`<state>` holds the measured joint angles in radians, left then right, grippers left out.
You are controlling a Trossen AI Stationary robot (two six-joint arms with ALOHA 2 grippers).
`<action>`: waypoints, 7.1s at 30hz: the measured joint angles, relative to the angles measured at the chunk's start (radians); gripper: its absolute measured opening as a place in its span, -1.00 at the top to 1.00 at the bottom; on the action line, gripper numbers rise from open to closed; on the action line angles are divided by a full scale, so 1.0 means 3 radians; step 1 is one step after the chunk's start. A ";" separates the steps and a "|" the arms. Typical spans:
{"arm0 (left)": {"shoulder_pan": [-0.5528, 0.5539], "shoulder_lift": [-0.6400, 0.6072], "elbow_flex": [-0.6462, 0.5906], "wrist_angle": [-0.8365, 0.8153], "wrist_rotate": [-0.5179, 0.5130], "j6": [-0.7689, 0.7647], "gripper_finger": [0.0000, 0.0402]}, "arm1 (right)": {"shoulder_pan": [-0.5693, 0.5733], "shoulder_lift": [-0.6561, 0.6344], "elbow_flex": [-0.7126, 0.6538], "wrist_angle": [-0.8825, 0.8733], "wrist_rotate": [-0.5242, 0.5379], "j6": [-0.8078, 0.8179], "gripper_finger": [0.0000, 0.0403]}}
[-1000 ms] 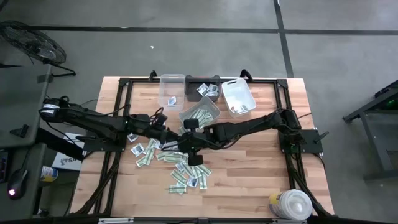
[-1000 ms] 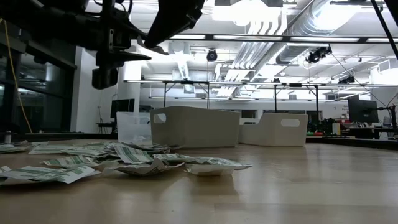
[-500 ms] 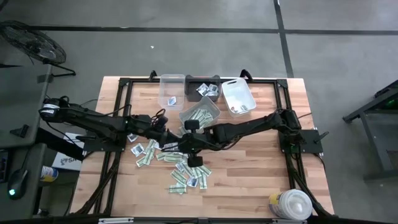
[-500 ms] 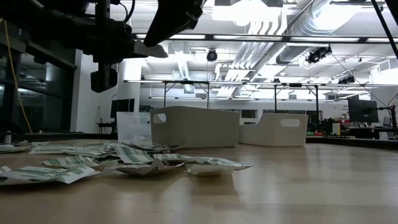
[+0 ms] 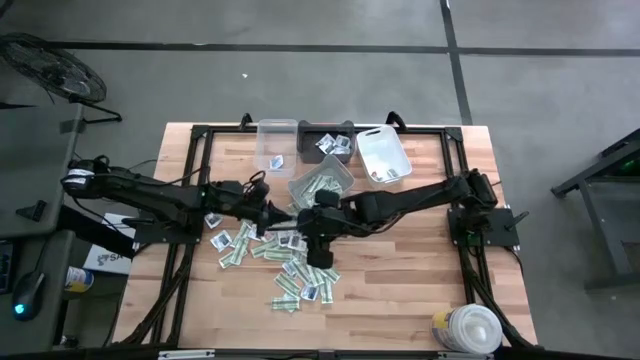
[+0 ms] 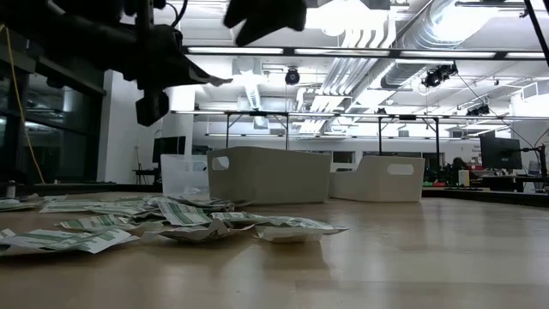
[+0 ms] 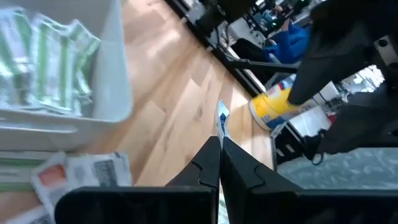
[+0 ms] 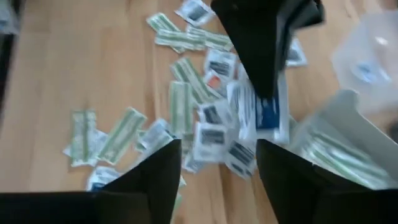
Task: Pick & Place First Aid Supplies
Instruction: Put the alcohol pad into the transparent bin, then put the towelette pack into the black bin
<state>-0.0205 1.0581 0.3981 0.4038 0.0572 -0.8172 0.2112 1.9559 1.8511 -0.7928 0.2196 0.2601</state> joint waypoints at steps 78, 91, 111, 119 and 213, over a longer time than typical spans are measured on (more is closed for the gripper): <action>0.2456 -0.1121 0.0001 -0.2211 0.0733 0.2180 0.31 | -0.0118 -0.0933 -0.1340 -0.0133 0.0277 0.0238 -0.04; 0.1709 -0.1354 0.0000 -0.2633 0.0169 0.2291 0.31 | -0.0120 -0.2659 -0.3800 0.2229 0.0283 0.1048 -0.03; 0.1463 -0.1332 0.0000 -0.2656 -0.0340 0.1883 0.31 | -0.0319 -0.4283 -0.5732 0.3745 0.0205 0.1387 -0.03; 0.1463 -0.1202 0.0001 -0.2662 -0.0288 0.1860 0.31 | -0.0319 -0.4820 -0.5981 0.3473 0.0192 0.1403 -0.03; 0.0723 0.1409 0.0733 -0.3380 -0.0862 0.2776 0.58 | -0.0318 -0.5411 -0.6004 0.2581 0.0105 0.0851 -0.03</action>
<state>0.1963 1.4807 0.6180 -0.6102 -0.2013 0.0156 0.1158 0.3325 0.0498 -0.0185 0.2512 0.5153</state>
